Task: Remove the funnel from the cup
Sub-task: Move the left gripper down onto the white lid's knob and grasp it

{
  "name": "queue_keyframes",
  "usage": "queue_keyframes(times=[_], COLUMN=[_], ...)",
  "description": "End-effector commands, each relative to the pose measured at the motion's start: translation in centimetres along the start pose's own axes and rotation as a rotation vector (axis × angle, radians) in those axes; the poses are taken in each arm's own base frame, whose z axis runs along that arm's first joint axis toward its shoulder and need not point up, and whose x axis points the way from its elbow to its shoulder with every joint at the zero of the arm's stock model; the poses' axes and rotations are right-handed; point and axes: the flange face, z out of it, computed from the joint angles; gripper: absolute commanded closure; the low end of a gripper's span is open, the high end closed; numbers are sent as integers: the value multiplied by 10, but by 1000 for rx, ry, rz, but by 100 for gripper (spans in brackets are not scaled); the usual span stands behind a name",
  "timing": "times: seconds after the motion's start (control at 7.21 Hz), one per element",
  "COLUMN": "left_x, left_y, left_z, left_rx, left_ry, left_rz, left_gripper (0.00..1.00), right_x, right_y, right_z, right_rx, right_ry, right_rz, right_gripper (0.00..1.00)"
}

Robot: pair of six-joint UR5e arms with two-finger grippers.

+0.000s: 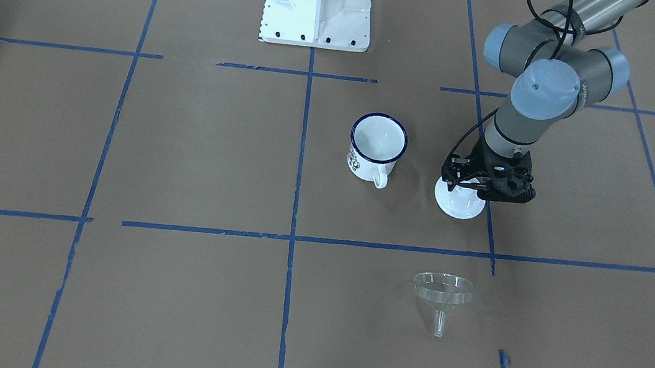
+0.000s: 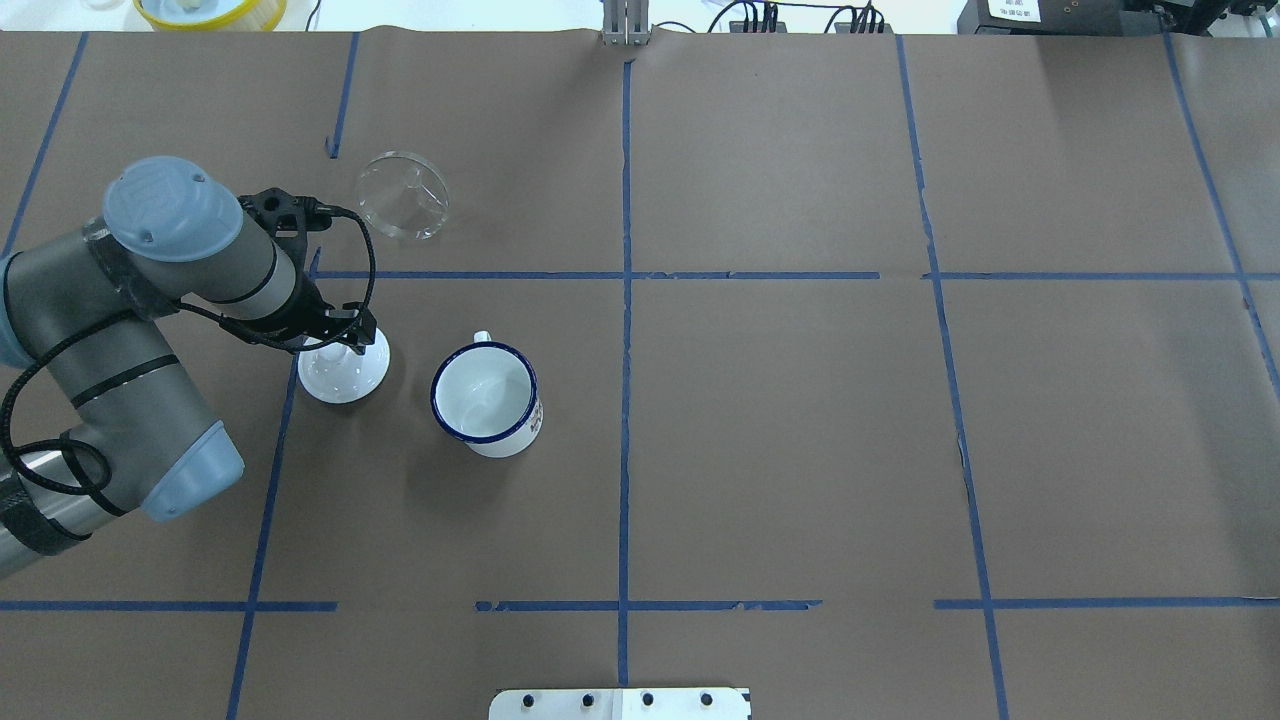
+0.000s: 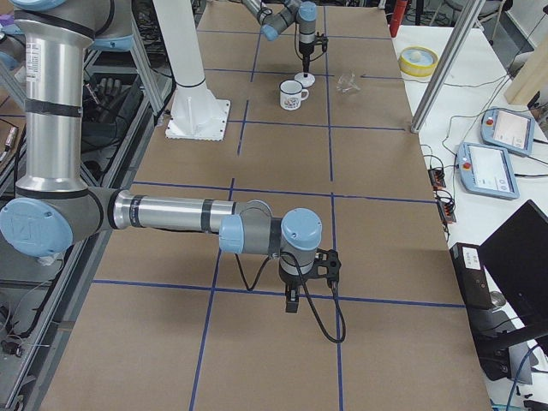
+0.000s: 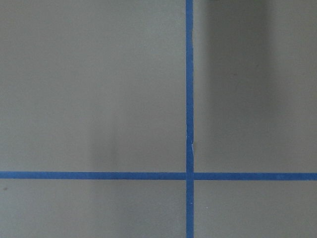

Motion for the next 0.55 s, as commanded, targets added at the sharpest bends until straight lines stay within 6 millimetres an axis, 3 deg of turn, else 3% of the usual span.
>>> queue_keyframes(times=[0.0, 0.42], left_x=[0, 0], left_y=[0, 0], left_z=[1, 1], left_rx=[-2, -2], left_ry=[-1, -2], left_rz=[0, -2], left_gripper=[30, 34], right_x=[0, 0], right_y=[0, 0], right_z=[0, 0], right_rx=[0, 0], right_ry=[0, 0], right_rz=[0, 0], right_gripper=[0, 0])
